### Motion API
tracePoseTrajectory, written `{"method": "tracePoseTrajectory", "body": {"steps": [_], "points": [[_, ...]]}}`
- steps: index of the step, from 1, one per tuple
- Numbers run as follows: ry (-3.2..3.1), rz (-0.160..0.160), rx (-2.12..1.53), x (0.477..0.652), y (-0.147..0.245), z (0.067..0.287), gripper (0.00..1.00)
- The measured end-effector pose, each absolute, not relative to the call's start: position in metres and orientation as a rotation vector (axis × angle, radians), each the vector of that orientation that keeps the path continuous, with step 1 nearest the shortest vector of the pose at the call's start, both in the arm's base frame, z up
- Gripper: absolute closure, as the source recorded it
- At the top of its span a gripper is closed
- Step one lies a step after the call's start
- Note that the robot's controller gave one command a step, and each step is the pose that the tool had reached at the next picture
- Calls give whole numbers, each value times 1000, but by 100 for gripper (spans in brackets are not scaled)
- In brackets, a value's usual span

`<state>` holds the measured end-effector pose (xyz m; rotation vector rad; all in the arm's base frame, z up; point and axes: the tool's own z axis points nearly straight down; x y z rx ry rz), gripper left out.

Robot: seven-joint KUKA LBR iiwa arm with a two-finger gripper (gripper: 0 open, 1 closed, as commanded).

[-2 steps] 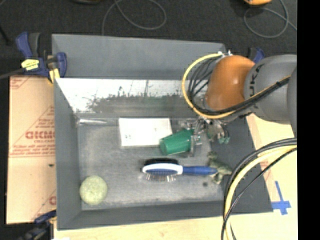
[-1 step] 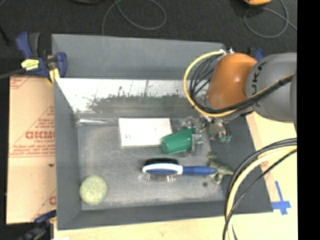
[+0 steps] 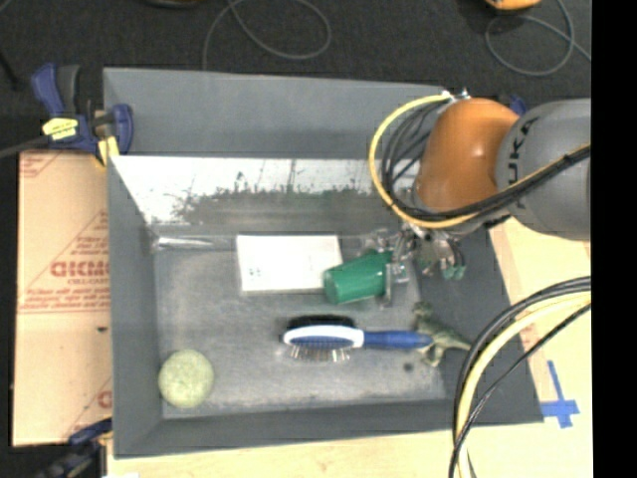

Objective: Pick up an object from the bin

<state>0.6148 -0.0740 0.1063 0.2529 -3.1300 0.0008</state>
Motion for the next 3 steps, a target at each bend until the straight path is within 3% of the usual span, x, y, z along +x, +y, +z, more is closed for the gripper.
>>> {"method": "tracePoseTrajectory", "body": {"steps": [3], "points": [[-3138,4,253,617,-74,154,100]]}}
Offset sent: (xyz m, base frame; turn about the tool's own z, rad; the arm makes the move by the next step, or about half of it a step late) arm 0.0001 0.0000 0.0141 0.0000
